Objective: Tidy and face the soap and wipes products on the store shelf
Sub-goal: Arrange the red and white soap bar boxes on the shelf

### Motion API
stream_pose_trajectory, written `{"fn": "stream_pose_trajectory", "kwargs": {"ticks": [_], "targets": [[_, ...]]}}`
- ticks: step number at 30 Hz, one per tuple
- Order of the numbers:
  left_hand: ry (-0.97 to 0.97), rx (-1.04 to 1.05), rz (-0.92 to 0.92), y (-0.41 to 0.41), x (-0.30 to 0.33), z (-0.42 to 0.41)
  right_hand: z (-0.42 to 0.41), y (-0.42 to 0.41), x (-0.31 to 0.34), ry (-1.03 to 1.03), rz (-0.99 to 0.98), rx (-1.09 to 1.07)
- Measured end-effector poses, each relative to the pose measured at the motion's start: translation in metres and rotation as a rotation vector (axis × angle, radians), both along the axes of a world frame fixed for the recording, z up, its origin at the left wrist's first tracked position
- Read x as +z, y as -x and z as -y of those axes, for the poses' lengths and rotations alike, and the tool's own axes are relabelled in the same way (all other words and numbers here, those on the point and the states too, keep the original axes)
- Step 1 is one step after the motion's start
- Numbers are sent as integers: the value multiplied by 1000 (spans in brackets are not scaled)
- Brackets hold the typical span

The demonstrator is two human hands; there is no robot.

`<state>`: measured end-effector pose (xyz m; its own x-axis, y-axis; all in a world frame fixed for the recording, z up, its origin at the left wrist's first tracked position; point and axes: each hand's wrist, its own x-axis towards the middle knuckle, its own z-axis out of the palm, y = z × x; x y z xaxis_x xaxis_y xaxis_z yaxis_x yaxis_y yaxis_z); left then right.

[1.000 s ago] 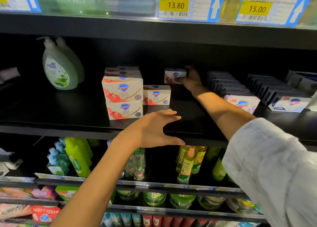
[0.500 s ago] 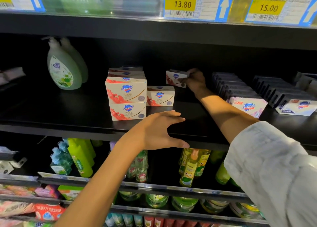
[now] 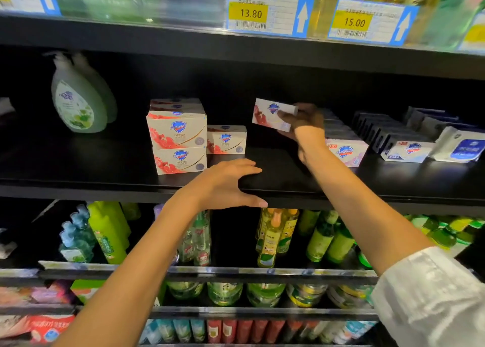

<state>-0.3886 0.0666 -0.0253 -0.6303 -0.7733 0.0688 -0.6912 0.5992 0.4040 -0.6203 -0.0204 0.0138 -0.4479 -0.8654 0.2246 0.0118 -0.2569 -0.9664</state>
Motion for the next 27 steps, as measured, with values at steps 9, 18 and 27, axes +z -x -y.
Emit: {"fn": "stream_pose_trajectory", "kwargs": {"ticks": [9,18,27], "targets": [[-114,106,-374,4,13,-10,-92,7,-12,39,240,267],[-452,221,-938,10,14,7,-104,5,-18,-79,133,369],[-750,192,-1252,27,19,9,-106,3,-22,-89,4,420]]}}
